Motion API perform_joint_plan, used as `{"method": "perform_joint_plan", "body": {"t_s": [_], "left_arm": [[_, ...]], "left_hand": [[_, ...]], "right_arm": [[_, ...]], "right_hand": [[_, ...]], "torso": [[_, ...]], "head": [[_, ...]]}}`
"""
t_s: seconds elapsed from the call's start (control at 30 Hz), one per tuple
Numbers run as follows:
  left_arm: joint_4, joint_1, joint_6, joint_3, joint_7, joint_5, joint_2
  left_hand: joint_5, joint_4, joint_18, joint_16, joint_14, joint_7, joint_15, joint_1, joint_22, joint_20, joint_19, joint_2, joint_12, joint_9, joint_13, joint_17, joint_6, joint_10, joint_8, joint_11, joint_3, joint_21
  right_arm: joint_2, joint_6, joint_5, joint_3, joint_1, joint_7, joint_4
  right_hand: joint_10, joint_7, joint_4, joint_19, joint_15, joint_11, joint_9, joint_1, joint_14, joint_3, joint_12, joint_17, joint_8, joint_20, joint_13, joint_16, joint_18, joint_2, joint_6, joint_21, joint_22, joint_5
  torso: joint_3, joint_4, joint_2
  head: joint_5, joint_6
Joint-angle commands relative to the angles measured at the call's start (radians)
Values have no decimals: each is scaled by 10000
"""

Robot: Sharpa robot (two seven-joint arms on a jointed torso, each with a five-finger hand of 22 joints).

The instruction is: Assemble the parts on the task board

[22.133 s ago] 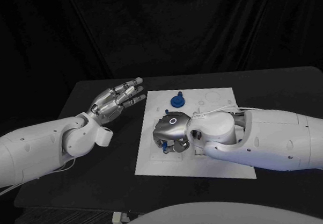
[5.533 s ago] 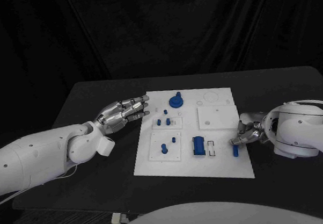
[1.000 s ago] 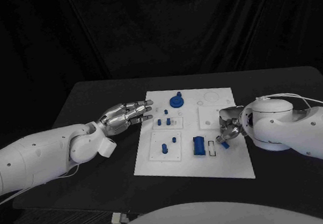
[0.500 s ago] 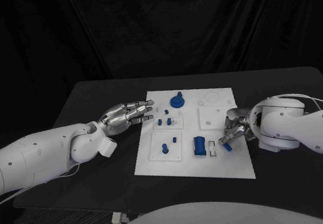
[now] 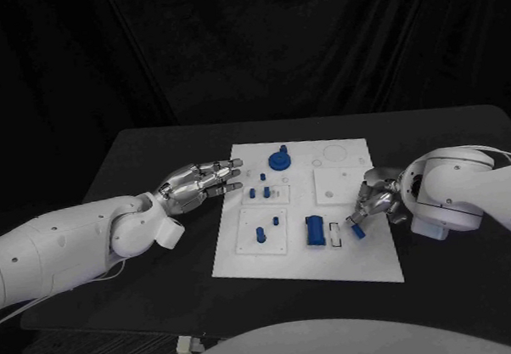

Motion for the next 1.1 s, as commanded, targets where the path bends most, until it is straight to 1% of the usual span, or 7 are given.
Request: {"method": "perform_joint_plan", "body": {"t_s": [0.03, 0.33, 0.57, 0.73, 0.83, 1.1], "left_arm": [[12, -13, 151, 8, 68, 14, 20], [10, -13, 163, 8, 25, 14, 26], [2, -14, 179, 8, -1, 14, 40], [1, -14, 196, 8, -20, 14, 51], [0, -14, 206, 8, -38, 14, 51], [-10, -15, 213, 8, -52, 14, 51]], "left_hand": [[188, -7, -20, 138, -90, -9, -5, 6, 25, 24, 140, -54, 194, 55, -12, 113, 100, -9, 25, 104, 442, -69], [186, -14, -17, 141, -91, 1, -13, -6, 30, 24, 143, -60, 193, 54, -13, 113, 96, -7, 25, 115, 458, -68], [186, -14, -17, 141, -91, 1, -13, -6, 30, 24, 143, -60, 193, 54, -13, 113, 96, -7, 25, 115, 458, -68], [186, -14, -17, 141, -91, 1, -13, -6, 30, 24, 143, -60, 193, 54, -13, 113, 96, -7, 25, 115, 458, -68], [186, -14, -17, 141, -91, 1, -13, -6, 30, 24, 143, -60, 193, 54, -13, 113, 96, -7, 25, 115, 458, -68], [186, -14, -17, 141, -91, 1, -13, -6, 30, 24, 143, -60, 193, 54, -13, 113, 96, -7, 25, 115, 458, -68]], "right_arm": [[-15, -476, 1136, 1, 27, -107, -12], [55, -740, 1973, 0, 35, -126, -99], [158, -740, 2309, 0, 29, -160, -125], [245, -688, 2372, -1, 19, -178, -153], [278, -629, 2387, -1, 8, -188, -162], [327, -577, 2363, -2, -21, -203, -194]], "right_hand": [[1043, -108, -271, 142, -253, -216, 415, 306, 669, 1366, 198, 306, 362, -13, 2643, 86, 81, 4, -12, 318, 1403, 1012], [1043, -113, -261, 144, -255, -219, 427, 272, 672, 1372, 198, 318, 370, -16, 2643, 94, 83, 17, -20, 310, 1401, 1018], [1043, -117, -238, 121, -257, -221, 452, 199, 657, 1393, 198, 247, 375, -20, 2643, 61, 100, 57, -69, 201, 1375, 967], [1043, -120, -218, 114, -257, -222, 480, 134, 651, 1410, 198, 233, 384, -21, 2643, 54, 102, 94, -113, 180, 1368, 887], [1043, -125, -211, 105, -258, -225, 508, 87, 644, 1421, 198, 205, 398, -22, 2643, 40, 107, 117, -144, 145, 1359, 790], [1043, -126, -197, 90, -260, -227, 532, 59, 638, 1463, 198, 184, 405, -24, 2643, 29, 117, 191, -184, 83, 1344, 729]], "torso": [[-2, -1, -1], [-2, 1, 0], [-3, 10, 1], [-2, 1, -6], [-4, 6, -3], [-3, 10, 9]], "head": [[-2, 2], [-7, 2], [-45, 2], [-12, 2], [-25, 2], [-39, 2]]}}
